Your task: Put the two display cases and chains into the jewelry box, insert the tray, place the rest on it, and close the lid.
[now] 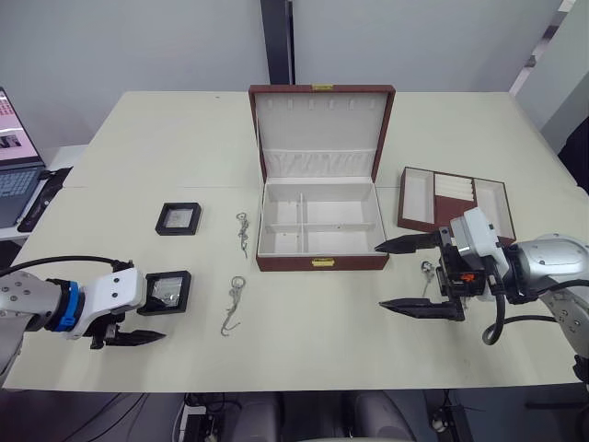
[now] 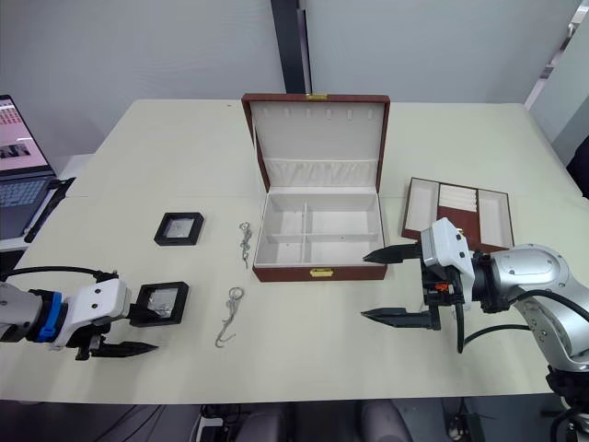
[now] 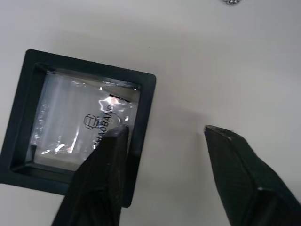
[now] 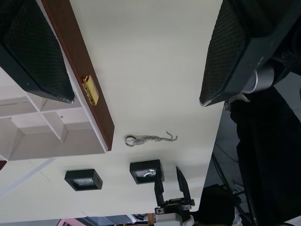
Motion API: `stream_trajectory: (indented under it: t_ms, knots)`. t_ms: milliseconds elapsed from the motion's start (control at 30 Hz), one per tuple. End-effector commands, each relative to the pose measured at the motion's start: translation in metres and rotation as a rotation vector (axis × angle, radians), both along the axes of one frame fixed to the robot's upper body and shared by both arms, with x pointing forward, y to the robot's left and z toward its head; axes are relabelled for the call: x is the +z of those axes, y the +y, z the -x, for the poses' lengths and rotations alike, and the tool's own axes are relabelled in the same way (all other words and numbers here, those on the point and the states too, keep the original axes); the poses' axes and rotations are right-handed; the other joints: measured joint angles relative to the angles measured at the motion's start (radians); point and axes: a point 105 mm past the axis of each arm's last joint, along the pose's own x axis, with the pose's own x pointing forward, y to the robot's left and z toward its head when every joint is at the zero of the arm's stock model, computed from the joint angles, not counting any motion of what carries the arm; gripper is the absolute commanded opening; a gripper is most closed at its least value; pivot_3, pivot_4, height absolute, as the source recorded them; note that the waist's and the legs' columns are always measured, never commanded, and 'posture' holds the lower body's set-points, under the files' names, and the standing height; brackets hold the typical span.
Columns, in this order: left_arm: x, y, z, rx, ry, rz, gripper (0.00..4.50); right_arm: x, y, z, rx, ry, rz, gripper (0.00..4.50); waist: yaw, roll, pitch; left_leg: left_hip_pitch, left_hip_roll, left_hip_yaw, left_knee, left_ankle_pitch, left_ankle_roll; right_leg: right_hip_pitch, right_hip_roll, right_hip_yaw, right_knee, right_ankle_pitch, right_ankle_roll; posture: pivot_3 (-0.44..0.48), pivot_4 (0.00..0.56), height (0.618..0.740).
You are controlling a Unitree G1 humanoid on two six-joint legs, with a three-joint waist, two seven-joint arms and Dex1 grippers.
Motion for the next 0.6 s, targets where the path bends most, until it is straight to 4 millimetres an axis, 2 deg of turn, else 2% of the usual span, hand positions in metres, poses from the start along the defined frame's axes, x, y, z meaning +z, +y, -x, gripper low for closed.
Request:
stream_trajectory:
  t_ms: [33, 167, 200, 600]
  knots:
    - [-0.0061, 0.001, 0.0012, 0.002, 0.008, -0.004, 1.43, 0.0064, 0.0014, 0.001, 0.012, -0.038, -0.002, 4.5, 0.0, 0.0, 0.0, 0.0, 0.0, 0.0, 0.0, 0.0, 0.0, 0.0, 0.0, 0.0, 0.0, 0.0, 0.0, 0.0, 0.15, 0.74]
    - [-0.0066, 0.0022, -0.0009, 0.011, -0.002, -0.001, 0.12, 0.0068, 0.0014, 0.0006, 0.01, -0.039, -0.004, 4.5, -0.001, 0.0, 0.0, 0.0, 0.0, 0.0, 0.0, 0.0, 0.0, 0.0, 0.0, 0.0, 0.0, 0.0, 0.0, 0.0, 0.15, 0.74]
    - [-0.0063, 0.0025, -0.0014, 0.012, -0.004, -0.001, 0.03, 0.0072, 0.0017, 0.0009, 0.011, -0.039, -0.005, 4.5, 0.0, 0.0, 0.0, 0.0, 0.0, 0.0, 0.0, 0.0, 0.0, 0.0, 0.0, 0.0, 0.0, 0.0, 0.0, 0.0, 0.15, 0.74]
    - [-0.0058, 0.004, -0.0019, 0.007, -0.003, 0.006, 0.03, 0.0083, 0.0019, 0.001, 0.011, -0.039, -0.017, 4.5, 0.0, 0.0, 0.0, 0.0, 0.0, 0.0, 0.0, 0.0, 0.0, 0.0, 0.0, 0.0, 0.0, 0.0, 0.0, 0.0, 0.15, 0.74]
